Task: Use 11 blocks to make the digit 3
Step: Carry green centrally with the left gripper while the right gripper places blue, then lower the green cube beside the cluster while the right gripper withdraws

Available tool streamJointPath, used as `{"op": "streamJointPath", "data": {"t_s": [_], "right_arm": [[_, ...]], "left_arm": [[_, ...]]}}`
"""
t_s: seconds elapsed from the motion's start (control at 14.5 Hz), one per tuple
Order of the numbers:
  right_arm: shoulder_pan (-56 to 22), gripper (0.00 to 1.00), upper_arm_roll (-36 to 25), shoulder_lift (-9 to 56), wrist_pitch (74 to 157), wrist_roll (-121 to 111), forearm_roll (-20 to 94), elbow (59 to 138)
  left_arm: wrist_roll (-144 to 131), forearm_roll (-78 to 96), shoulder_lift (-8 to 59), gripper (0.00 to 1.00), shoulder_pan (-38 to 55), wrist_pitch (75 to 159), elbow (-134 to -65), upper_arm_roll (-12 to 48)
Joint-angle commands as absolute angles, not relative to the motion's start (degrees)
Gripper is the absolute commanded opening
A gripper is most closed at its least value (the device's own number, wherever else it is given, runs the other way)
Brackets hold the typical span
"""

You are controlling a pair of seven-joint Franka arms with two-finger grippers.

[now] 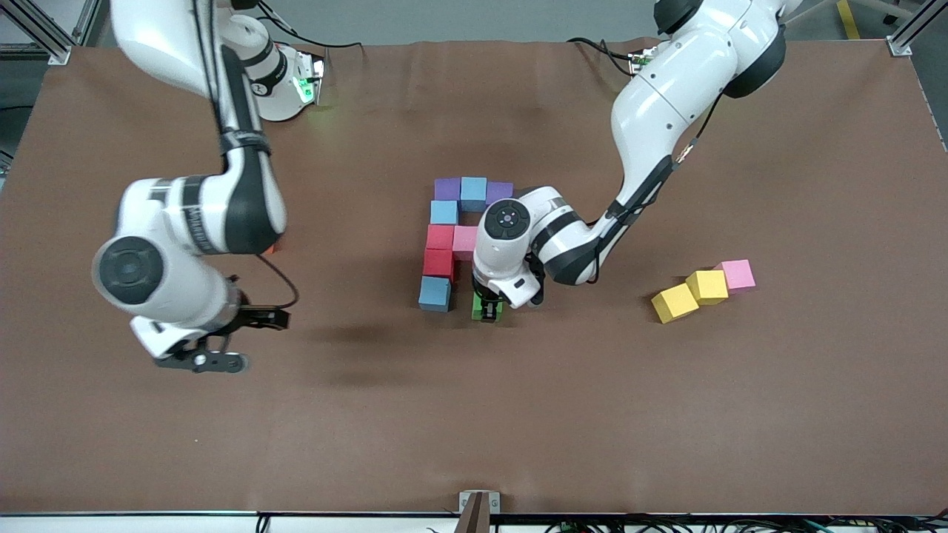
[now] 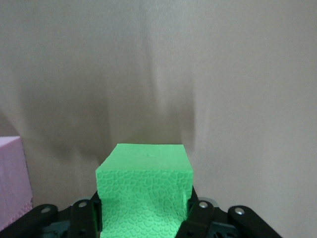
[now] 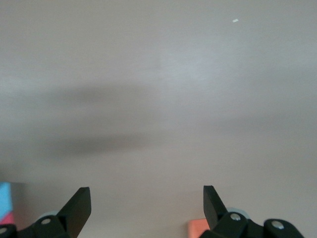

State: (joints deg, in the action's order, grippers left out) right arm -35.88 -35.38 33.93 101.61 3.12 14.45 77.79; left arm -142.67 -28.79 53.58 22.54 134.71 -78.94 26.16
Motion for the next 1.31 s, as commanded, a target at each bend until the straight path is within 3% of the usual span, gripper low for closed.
{"op": "streamJointPath", "data": {"t_s": [0.0,0.34,0.69,0.83,1.03,1.24], "right_arm": [[-31.7,1.0,-35.5,29.6,99.1,-5.1,13.8,79.3],[-30.7,1.0,-41.9,26.8,96.9,-11.2,13.9,79.1],[-28.5,1.0,-41.3,24.8,92.6,-9.7,13.9,78.9],[-20.5,1.0,-31.8,21.6,92.5,-6.6,12.6,79.0],[-9.2,1.0,-13.1,17.5,92.4,0.5,-1.0,79.5],[-3.0,1.0,-5.1,15.4,89.7,2.1,-2.3,79.7]], "left_arm": [[-143.1,-27.1,56.2,0.41,24.5,134.8,-76.2,25.4],[-144.8,-27.1,57.9,0.42,26.2,136.8,-74.5,25.3],[-145.2,-27.1,58.5,0.43,27.4,137.8,-74.5,25.2],[-145.2,-27.0,58.8,0.43,27.9,138.1,-74.5,25.2],[-145.2,-27.0,59.0,0.44,28.1,138.2,-74.2,25.2],[-145.2,-26.7,59.3,0.44,28.3,138.4,-73.4,25.2]]}}
